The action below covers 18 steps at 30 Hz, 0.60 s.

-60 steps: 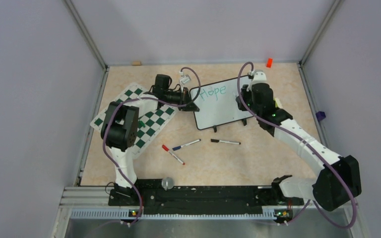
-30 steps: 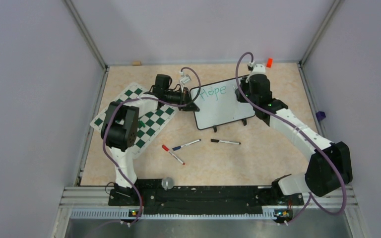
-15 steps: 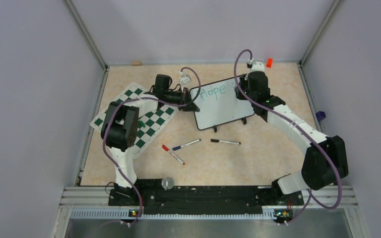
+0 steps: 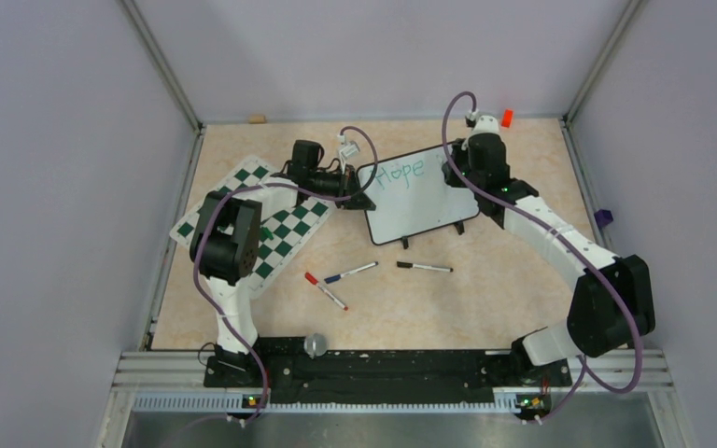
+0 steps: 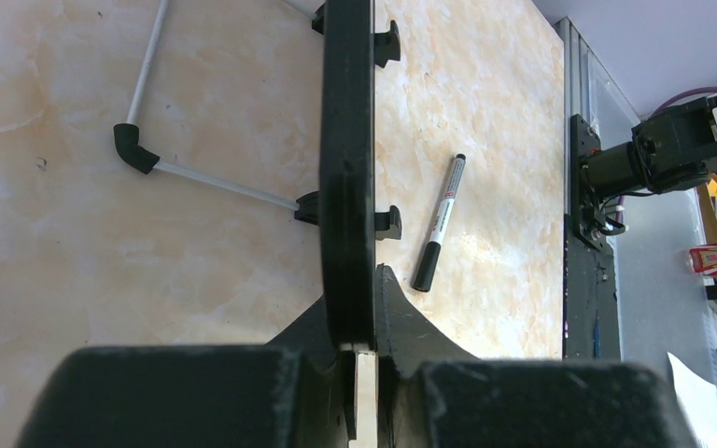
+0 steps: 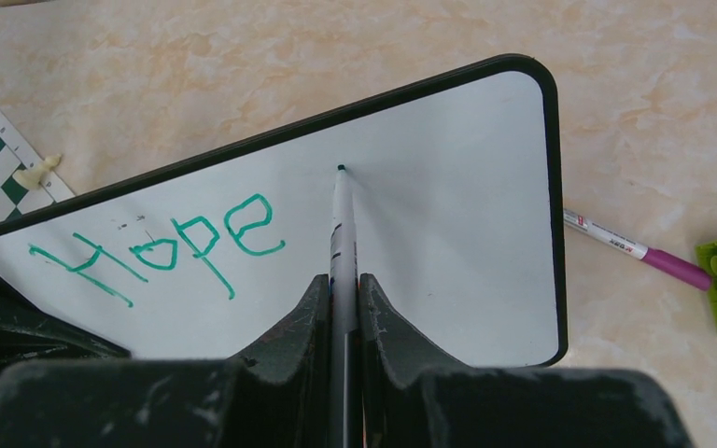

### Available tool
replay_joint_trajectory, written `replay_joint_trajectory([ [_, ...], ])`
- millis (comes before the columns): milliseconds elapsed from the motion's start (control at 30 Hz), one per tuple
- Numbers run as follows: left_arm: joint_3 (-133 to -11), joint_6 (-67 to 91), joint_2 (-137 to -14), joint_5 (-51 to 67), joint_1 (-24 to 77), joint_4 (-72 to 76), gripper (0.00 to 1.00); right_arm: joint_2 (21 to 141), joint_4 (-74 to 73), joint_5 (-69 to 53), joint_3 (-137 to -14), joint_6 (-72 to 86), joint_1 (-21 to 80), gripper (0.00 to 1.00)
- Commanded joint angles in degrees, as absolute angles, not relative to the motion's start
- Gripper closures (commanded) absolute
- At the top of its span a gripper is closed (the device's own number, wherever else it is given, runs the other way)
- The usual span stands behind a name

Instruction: Write a sentence on the whiteboard

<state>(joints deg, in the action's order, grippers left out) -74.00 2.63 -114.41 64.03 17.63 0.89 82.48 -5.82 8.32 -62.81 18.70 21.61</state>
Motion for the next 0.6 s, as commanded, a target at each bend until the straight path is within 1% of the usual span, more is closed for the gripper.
replay_joint_trajectory([
  [0,-72.3,-2.5,-115.7,62.4,20.1,-4.5,1.00,82.0,-5.1,10.9,-64.3,20.1,20.9,1.00],
  [67,-72.4,-2.6,-115.8,62.4,20.1,-4.5,1.00,81.7,-4.8,10.6,-64.0,20.1,20.8,1.00],
  [200,-72.4,-2.6,-115.8,62.4,20.1,-4.5,1.00,82.1,-5.0,5.5,-64.3,18.6,20.8,1.00],
  [433,-72.5,-2.6,-115.8,62.3,20.2,-4.7,1.00,81.3,-5.1,9.9,-63.4,20.4,20.8,1.00],
  [567,-72.5,-2.6,-115.9,62.3,20.1,-4.7,1.00,81.4,-4.9,5.2,-63.7,18.5,20.9,1.00],
])
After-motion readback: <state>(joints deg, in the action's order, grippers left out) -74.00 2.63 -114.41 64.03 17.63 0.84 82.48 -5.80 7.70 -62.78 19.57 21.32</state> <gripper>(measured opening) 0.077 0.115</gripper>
